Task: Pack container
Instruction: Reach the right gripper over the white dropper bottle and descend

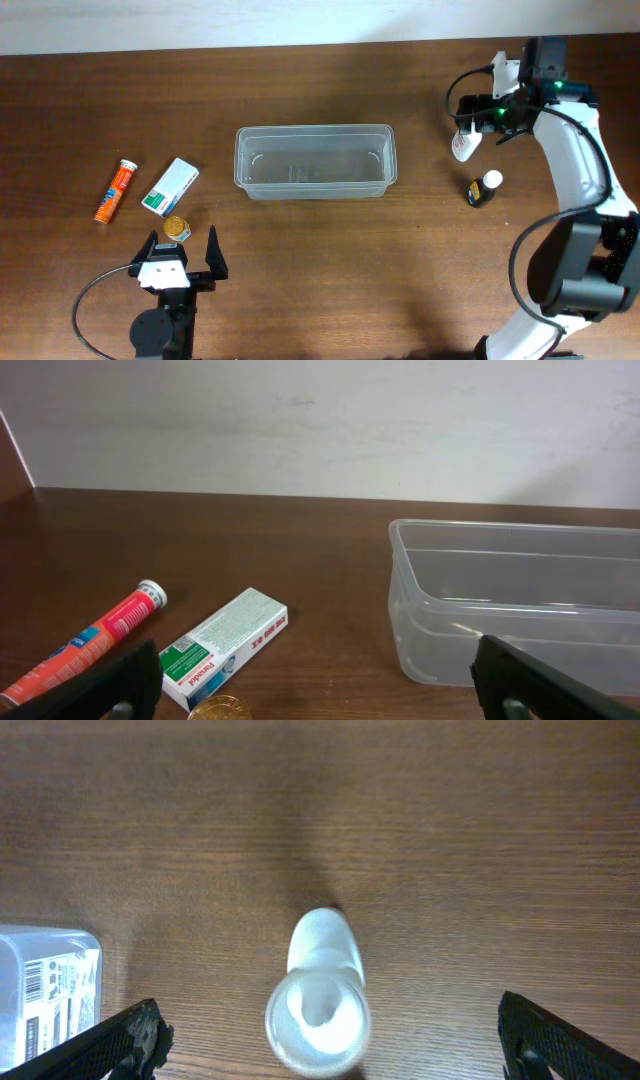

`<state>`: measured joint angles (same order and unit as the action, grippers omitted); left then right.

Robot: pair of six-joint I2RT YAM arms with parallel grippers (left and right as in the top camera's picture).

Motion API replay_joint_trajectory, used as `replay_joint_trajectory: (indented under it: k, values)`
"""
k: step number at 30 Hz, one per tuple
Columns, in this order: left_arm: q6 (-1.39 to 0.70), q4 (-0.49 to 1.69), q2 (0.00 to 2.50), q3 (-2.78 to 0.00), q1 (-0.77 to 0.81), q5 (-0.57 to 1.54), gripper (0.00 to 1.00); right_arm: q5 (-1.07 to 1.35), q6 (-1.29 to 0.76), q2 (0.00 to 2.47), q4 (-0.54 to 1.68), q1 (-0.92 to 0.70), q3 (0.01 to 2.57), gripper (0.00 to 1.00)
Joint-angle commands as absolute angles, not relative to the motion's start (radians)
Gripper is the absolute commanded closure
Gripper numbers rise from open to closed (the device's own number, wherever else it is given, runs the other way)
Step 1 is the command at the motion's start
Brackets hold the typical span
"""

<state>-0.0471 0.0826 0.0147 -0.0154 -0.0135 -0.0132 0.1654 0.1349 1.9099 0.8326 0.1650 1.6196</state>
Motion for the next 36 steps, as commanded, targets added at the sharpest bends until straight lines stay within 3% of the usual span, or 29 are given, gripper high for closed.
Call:
replay_joint_trajectory:
  k: [1, 4, 21, 26, 33, 36]
  values:
    - [-0.056, 0.083, 0.011, -0.009, -0.018, -0.023, 0.01, 0.207, 0.143, 1.943, 0.825, 0.171, 1.64, 0.01]
    - [-0.056, 0.083, 0.011, -0.009, -0.018, -0.023, 0.01, 0.207, 0.144, 1.96, 0.814, 0.171, 1.639, 0.0]
    - [-0.056, 0.083, 0.011, -0.009, -0.018, -0.023, 0.01, 0.199, 0.162, 2.06, 0.785, 0.171, 1.638, 0.2]
    - [-0.056, 0.083, 0.01, -0.009, -0.018, -0.023, 0.01, 0.199, 0.161, 2.065, 0.783, 0.17, 1.638, 0.34]
    - [-0.056, 0.083, 0.011, -0.009, -0.018, -0.023, 0.01, 0.199, 0.161, 2.065, 0.781, 0.17, 1.638, 0.61]
    - [-0.056, 0.083, 0.011, -0.009, -0.018, -0.023, 0.01, 0.2, 0.16, 2.065, 0.785, 0.17, 1.639, 0.66]
